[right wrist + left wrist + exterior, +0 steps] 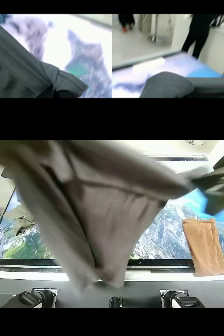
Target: Fold the shirts.
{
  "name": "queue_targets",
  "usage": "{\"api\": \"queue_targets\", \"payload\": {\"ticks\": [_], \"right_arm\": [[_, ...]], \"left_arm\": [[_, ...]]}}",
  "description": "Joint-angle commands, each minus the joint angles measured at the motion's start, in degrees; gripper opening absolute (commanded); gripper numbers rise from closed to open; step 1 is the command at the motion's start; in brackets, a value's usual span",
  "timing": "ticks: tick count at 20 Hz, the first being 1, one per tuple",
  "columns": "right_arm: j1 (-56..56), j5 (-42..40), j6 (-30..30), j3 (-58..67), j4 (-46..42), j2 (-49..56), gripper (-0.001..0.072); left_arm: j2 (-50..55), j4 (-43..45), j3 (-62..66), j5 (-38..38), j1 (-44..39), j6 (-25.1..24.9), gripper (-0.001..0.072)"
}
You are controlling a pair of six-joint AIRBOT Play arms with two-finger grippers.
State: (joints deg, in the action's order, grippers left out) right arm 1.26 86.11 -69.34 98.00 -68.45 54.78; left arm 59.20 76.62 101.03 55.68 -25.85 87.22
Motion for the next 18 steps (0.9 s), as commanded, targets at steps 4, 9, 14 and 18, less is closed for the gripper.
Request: {"api": "queue_targets", "payload": {"ticks": [4,9,14,18], "right_arm": [[0.07,-14.95,-2.71,-16.92,3.52,24.81,0.0058],[0.07,-23.58,-2.71,-16.96,18.58,41.55,0.0059],[-1.49,-29.00,5.05,-14.91,21.84,41.03,0.0556],[-8.92,-20.57,15.37,-6.88,13.35,35.12,0.0698]], "left_arm": [[21.97,2.23,-11.65,-5.49,3.13,-0.66,0.0044],[33.53,-6.38,-10.34,-2.58,6.03,-0.63,0.0046],[32.74,-7.10,-5.95,8.13,7.67,-0.87,0.0720],[30.12,-5.99,-1.68,26.99,14.64,-2.12,0.0720]]}}
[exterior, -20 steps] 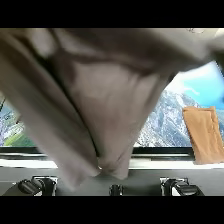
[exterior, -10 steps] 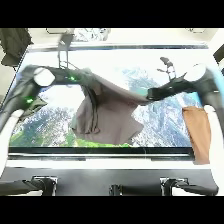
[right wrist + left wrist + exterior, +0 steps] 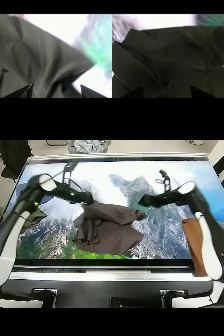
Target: Fold the shirts.
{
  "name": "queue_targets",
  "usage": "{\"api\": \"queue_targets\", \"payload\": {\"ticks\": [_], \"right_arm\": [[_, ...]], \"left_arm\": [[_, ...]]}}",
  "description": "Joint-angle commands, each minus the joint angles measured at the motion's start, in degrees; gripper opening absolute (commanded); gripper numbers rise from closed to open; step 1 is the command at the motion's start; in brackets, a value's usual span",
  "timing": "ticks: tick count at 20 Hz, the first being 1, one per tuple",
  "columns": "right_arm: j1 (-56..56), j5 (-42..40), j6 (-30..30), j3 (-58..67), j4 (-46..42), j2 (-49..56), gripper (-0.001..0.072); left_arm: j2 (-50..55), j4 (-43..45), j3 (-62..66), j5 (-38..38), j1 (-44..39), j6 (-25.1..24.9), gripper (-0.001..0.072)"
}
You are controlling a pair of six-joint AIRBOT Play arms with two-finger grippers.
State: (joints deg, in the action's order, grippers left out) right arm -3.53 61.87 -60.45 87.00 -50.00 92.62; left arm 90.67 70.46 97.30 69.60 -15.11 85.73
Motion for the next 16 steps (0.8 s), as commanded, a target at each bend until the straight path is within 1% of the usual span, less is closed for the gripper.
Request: {"api": "queue_targets", "payload": {"ticks": [1,3,4,5,6,8,10,13,16], "right_arm": [[-6.45,4.81,6.43,4.98,-9.14,-4.26,0.0695],[-10.54,8.13,5.55,4.98,-14.84,-6.08,0.0692],[-12.07,11.15,5.62,4.98,-15.93,-6.03,0.0690],[-13.31,13.62,5.64,4.63,-16.26,-5.73,0.0676],[-13.90,14.71,5.66,4.00,-16.24,-5.46,0.0669],[-13.99,14.91,6.34,2.47,-15.74,-4.90,0.0667],[-14.01,15.23,6.71,2.14,-13.18,-3.67,0.0666],[-14.01,16.13,7.06,2.14,-11.98,-2.27,0.0664],[-14.01,17.00,7.65,2.14,-12.02,-1.66,0.0664]], "left_arm": [[-2.93,-0.15,0.37,15.72,5.51,-0.59,0.0720],[-7.91,-2.56,-8.46,16.22,6.93,0.44,0.0720],[-10.97,-4.28,-15.10,14.93,6.75,0.85,0.0720],[-14.69,-7.21,-23.54,12.15,5.95,3.08,0.0720],[-18.34,-11.15,-31.91,7.87,4.79,4.13,0.0720],[-24.98,-19.56,-47.98,-5.18,1.20,6.47,0.0720],[-28.00,-26.93,-59.08,-16.44,-3.26,9.14,0.0720],[-26.01,-35.74,-65.51,-26.32,-9.64,9.49,0.0720],[-21.42,-41.48,-65.16,-32.72,-14.97,9.44,0.0720]]}}
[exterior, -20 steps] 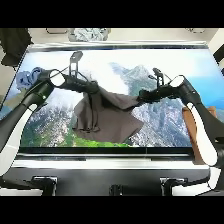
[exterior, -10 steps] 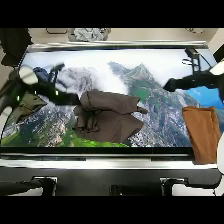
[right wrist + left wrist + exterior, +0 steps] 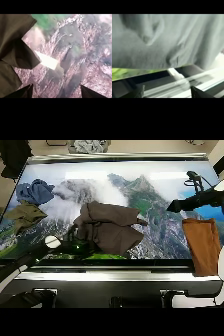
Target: Fold the shirts.
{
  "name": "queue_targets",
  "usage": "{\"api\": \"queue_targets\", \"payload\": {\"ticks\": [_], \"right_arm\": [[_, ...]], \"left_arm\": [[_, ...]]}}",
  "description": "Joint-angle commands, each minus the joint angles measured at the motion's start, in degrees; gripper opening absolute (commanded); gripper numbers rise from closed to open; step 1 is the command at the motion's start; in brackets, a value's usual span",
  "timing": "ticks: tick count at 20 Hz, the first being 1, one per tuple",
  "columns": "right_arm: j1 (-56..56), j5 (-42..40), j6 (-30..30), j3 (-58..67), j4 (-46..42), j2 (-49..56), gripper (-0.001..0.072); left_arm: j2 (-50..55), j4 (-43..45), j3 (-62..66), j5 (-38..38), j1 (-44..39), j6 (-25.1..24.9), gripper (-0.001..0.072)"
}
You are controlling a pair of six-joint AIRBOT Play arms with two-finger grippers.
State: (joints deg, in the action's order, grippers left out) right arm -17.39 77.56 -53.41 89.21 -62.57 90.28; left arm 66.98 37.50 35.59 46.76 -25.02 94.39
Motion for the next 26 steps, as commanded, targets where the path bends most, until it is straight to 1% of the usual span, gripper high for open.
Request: {"api": "queue_targets", "payload": {"ticks": [1,4,6,8,9,11,12,13,14,15,17,20,24,25,26], "right_arm": [[-0.15,1.49,0.61,-0.07,0.57,0.68,0.0664],[-0.15,2.10,0.74,-0.07,0.57,0.68,0.0667],[-0.13,2.62,1.36,-0.07,0.59,0.70,0.0692],[1.14,3.67,3.65,-0.09,-0.11,0.74,0.0700],[2.32,3.54,4.42,-0.28,-0.28,0.81,0.0702],[5.68,1.14,4.83,-1.22,-1.14,1.11,0.0704],[7.67,0.02,4.79,-1.38,-2.45,1.79,0.0704],[9.53,-0.46,4.76,-1.38,-3.28,2.75,0.0704],[11.54,-0.81,4.74,-1.38,-3.30,4.04,0.0704],[13.44,-1.01,4.79,-1.38,-3.30,5.33,0.0704],[16.76,-2.32,4.83,-1.38,-3.52,7.56,0.0704],[20.46,-5.86,5.20,-1.38,-4.37,10.23,0.0704],[23.43,-4.98,7.39,-1.38,-4.37,13.20,0.0697],[24.06,-4.98,7.37,-1.38,-4.39,13.92,0.0652],[24.50,-5.14,7.34,-1.38,-4.31,14.49,0.0527]], "left_arm": [[3.80,-10.03,-3.17,-11.56,-6.45,0.81,0.0720],[7.69,-13.88,-2.62,-14.78,-9.03,0.83,0.0720],[8.59,-16.00,-2.40,-18.43,-9.35,0.83,0.0720],[8.59,-18.05,-2.34,-22.60,-9.42,0.85,0.0680],[8.59,-18.53,-2.34,-24.04,-9.51,0.85,0.0565],[8.72,-18.51,-2.36,-25.35,-9.73,0.83,0.0364],[8.76,-18.51,-2.36,-25.64,-9.70,0.83,0.0225],[8.76,-18.51,-2.36,-26.05,-9.68,0.87,0.0195],[8.76,-18.51,-2.36,-26.32,-9.60,1.88,0.0147],[8.74,-18.51,-2.34,-26.32,-9.49,2.12,0.0046],[8.63,-18.49,-2.34,-26.27,-9.49,2.08,0.0046],[8.02,-18.49,-2.34,-26.21,-9.49,-0.35,0.0046],[7.76,-18.49,-2.34,-26.29,-9.49,-0.98,0.0045],[7.76,-18.47,-2.34,-26.32,-9.46,-1.64,0.0045],[7.76,-18.47,-2.34,-26.32,-9.46,-2.12,0.0045]]}}
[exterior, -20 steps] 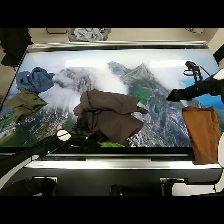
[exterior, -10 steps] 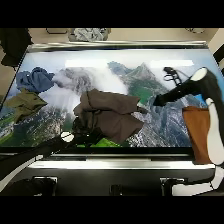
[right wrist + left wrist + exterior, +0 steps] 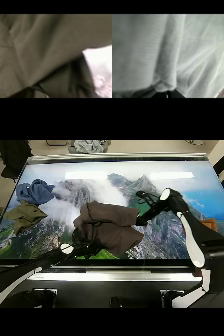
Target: Fold the shirts.
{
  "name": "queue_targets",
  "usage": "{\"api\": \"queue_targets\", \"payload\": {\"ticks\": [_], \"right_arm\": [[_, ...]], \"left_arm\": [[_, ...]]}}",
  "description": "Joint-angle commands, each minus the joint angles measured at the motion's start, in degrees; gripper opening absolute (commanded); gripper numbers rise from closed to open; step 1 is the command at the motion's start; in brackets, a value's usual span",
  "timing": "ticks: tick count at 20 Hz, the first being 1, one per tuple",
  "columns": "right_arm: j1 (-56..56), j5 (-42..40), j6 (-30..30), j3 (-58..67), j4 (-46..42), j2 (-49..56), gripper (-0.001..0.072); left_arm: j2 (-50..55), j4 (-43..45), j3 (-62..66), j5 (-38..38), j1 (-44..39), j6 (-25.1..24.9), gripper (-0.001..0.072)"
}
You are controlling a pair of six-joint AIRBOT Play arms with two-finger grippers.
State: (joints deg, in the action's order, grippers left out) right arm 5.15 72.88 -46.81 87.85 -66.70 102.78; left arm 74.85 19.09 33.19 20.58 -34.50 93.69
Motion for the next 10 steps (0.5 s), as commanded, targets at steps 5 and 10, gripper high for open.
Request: {"api": "queue_targets", "payload": {"ticks": [5,10], "right_arm": [[0.81,-0.13,0.13,0.48,-0.26,-2.62,0.0055],[-7.80,-14.12,-7.80,6.97,6.21,-22.12,0.0056]], "left_arm": [[-6.32,-0.04,0.87,0.52,4.87,-11.10,0.0043],[-30.01,-0.04,14.78,0.52,19.93,-28.35,0.0041]]}}
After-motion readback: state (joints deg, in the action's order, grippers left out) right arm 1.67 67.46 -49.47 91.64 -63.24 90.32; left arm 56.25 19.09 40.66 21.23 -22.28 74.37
